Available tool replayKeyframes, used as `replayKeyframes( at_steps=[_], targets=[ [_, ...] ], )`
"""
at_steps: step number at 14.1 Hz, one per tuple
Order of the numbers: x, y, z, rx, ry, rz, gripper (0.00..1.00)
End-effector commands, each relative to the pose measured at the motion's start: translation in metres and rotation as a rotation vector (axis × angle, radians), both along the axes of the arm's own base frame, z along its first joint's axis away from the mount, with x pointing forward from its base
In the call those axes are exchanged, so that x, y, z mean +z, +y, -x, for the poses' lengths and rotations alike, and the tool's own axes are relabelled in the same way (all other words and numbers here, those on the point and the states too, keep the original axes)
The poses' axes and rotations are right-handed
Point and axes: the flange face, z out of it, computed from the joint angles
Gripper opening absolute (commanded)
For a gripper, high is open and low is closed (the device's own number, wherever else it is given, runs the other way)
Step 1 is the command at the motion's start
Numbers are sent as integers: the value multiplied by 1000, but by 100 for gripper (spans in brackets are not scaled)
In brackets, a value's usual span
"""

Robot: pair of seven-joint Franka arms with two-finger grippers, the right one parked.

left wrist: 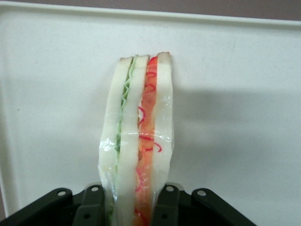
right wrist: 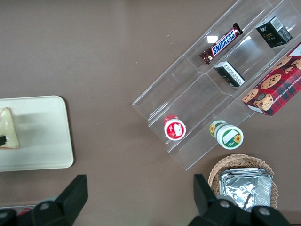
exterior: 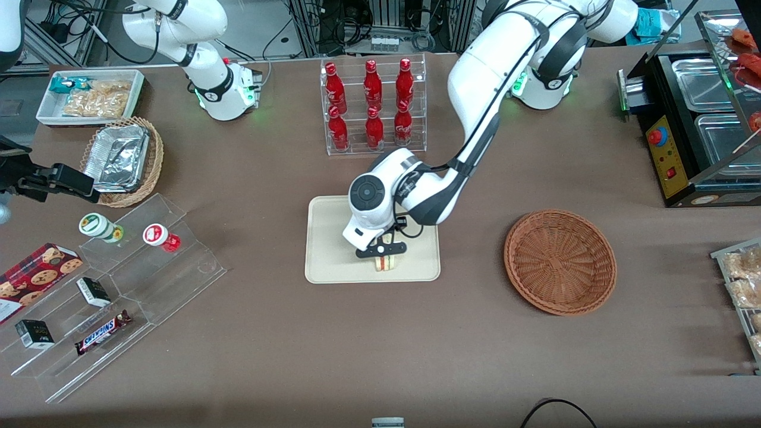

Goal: Place sandwich from basket to tray
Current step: 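Lower the sandwich onto the tray and open the left gripper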

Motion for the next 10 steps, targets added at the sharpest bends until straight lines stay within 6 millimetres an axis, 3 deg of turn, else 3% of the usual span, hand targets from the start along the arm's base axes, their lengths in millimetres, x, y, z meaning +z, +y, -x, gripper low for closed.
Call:
replayKeyframes(
  at_steps=[1, 2, 3, 4, 5, 6, 8, 10],
  targets=[
    [-2, -7, 0, -29, -13, -4, 35],
    [-1, -7, 0, -31, -14, -5, 53],
    [1, -7, -1, -34, -17, -3, 82],
    [7, -7, -2, -34, -25, -1, 99],
    [16, -7, -3, -34, -32, -1, 99],
    [37, -6, -5, -36, -49, 10, 99],
    [95, 4, -9, -24, -74, 20, 99],
    [159, 41, -24, 15, -75, -12, 99]
  ],
)
